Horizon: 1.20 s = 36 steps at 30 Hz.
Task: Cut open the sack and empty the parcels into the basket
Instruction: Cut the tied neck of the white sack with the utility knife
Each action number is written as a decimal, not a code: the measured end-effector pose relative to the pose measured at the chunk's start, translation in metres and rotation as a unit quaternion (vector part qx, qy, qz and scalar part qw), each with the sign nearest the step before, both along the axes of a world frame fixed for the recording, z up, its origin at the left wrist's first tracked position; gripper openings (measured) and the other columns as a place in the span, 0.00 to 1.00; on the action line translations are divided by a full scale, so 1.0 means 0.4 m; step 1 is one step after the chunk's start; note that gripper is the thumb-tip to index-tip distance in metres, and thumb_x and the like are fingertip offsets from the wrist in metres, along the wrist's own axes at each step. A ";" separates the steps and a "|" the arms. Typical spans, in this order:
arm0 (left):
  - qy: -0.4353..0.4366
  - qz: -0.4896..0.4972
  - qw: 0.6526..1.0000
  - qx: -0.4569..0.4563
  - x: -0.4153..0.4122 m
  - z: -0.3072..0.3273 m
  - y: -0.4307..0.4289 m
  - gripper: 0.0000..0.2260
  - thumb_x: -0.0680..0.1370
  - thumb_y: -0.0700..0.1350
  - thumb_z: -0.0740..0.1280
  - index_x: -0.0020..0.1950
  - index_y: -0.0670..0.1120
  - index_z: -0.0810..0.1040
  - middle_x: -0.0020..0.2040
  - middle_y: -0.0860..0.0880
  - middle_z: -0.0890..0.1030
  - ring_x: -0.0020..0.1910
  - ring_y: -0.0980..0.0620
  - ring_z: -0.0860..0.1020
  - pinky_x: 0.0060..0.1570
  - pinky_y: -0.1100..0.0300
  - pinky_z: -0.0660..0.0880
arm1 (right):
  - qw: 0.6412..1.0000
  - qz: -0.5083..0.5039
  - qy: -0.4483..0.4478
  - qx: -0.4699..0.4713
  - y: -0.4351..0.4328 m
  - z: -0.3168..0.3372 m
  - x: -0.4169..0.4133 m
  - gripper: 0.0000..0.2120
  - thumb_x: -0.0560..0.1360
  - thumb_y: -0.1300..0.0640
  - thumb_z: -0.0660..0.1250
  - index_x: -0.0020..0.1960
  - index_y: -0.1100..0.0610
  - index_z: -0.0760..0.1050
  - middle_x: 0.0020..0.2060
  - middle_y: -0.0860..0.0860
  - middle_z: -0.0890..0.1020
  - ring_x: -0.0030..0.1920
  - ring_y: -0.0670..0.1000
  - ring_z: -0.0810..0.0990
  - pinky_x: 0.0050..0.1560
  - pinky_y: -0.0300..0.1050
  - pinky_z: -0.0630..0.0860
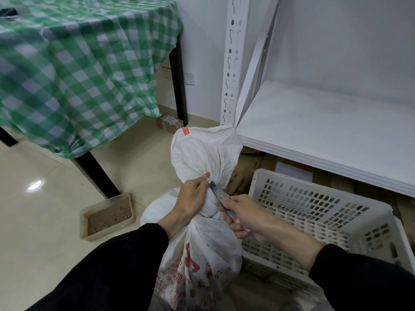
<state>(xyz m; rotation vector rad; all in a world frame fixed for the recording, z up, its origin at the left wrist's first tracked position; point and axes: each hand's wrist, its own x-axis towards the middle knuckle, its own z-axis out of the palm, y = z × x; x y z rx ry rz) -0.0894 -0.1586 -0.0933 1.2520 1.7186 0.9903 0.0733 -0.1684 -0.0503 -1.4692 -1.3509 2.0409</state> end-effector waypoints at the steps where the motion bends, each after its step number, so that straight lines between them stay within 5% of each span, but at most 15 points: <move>1: 0.011 0.000 1.000 0.001 0.000 -0.002 0.000 0.11 0.82 0.40 0.58 0.44 0.44 0.76 0.71 0.54 0.73 0.56 0.69 0.72 0.44 0.84 0.63 | 1.000 -0.008 -0.007 0.013 -0.008 -0.004 -0.007 0.10 0.83 0.57 0.55 0.47 0.60 0.70 0.27 0.52 0.70 0.21 0.46 0.63 0.20 0.35 0.57; 3: 0.032 0.002 0.999 0.017 0.000 -0.003 -0.002 0.13 0.83 0.41 0.58 0.52 0.40 0.82 0.72 0.55 0.72 0.61 0.66 0.70 0.48 0.82 0.63 | 0.999 -0.026 -0.017 0.034 -0.020 -0.015 -0.021 0.11 0.83 0.57 0.54 0.46 0.60 0.71 0.26 0.51 0.70 0.20 0.46 0.64 0.20 0.35 0.58; 7: 0.066 0.000 0.997 0.050 0.008 0.011 -0.011 0.16 0.83 0.41 0.57 0.67 0.41 0.78 0.73 0.56 0.71 0.65 0.64 0.69 0.57 0.74 0.62 | 0.998 -0.045 -0.014 0.030 -0.021 -0.013 -0.030 0.11 0.82 0.58 0.54 0.44 0.60 0.70 0.25 0.51 0.70 0.20 0.46 0.63 0.20 0.34 0.58; 11: 0.122 -0.017 0.991 0.056 0.007 0.016 -0.019 0.13 0.83 0.40 0.57 0.56 0.37 0.80 0.73 0.55 0.70 0.55 0.63 0.73 0.49 0.72 0.65 | 0.999 -0.024 0.013 -0.032 0.011 0.014 -0.012 0.11 0.82 0.59 0.55 0.43 0.59 0.69 0.26 0.51 0.69 0.19 0.45 0.61 0.18 0.32 0.56; 18: 0.165 -0.068 0.983 0.034 0.001 0.022 -0.023 0.13 0.84 0.41 0.56 0.50 0.37 0.78 0.75 0.55 0.66 0.66 0.52 0.75 0.55 0.66 0.68 | 0.996 0.065 -0.067 -0.004 0.065 0.035 0.026 0.13 0.82 0.57 0.56 0.40 0.58 0.70 0.26 0.51 0.68 0.19 0.44 0.61 0.18 0.32 0.55; 22: 0.196 -0.093 0.975 0.051 0.004 0.022 -0.026 0.16 0.84 0.41 0.55 0.65 0.35 0.75 0.76 0.52 0.65 0.73 0.51 0.68 0.59 0.72 0.61 | 0.982 0.124 -0.137 0.035 0.093 0.053 0.050 0.09 0.81 0.57 0.57 0.43 0.59 0.70 0.26 0.51 0.68 0.19 0.45 0.61 0.18 0.33 0.56; 28: 0.201 -0.098 0.973 0.048 0.007 0.025 -0.027 0.14 0.84 0.39 0.56 0.61 0.33 0.78 0.60 0.34 0.80 0.60 0.38 0.76 0.55 0.60 0.68 | 0.974 0.127 -0.172 0.080 0.097 0.047 0.049 0.09 0.79 0.58 0.57 0.43 0.59 0.72 0.26 0.51 0.69 0.20 0.46 0.61 0.20 0.34 0.58; 32: 0.191 -0.098 0.976 0.044 -0.003 0.016 -0.028 0.15 0.84 0.41 0.57 0.48 0.31 0.76 0.75 0.49 0.68 0.68 0.49 0.74 0.54 0.69 0.66 | 0.913 0.156 -0.282 0.250 0.079 0.025 0.028 0.14 0.81 0.57 0.55 0.47 0.64 0.77 0.33 0.56 0.75 0.25 0.49 0.69 0.25 0.40 0.68; 36: 0.135 -0.081 0.987 0.043 -0.008 0.012 -0.027 0.14 0.84 0.43 0.57 0.62 0.36 0.77 0.75 0.53 0.68 0.71 0.53 0.69 0.58 0.71 0.62 | 0.901 0.141 -0.281 0.299 0.063 0.005 0.013 0.17 0.82 0.57 0.54 0.49 0.66 0.77 0.36 0.57 0.77 0.29 0.52 0.73 0.23 0.38 0.66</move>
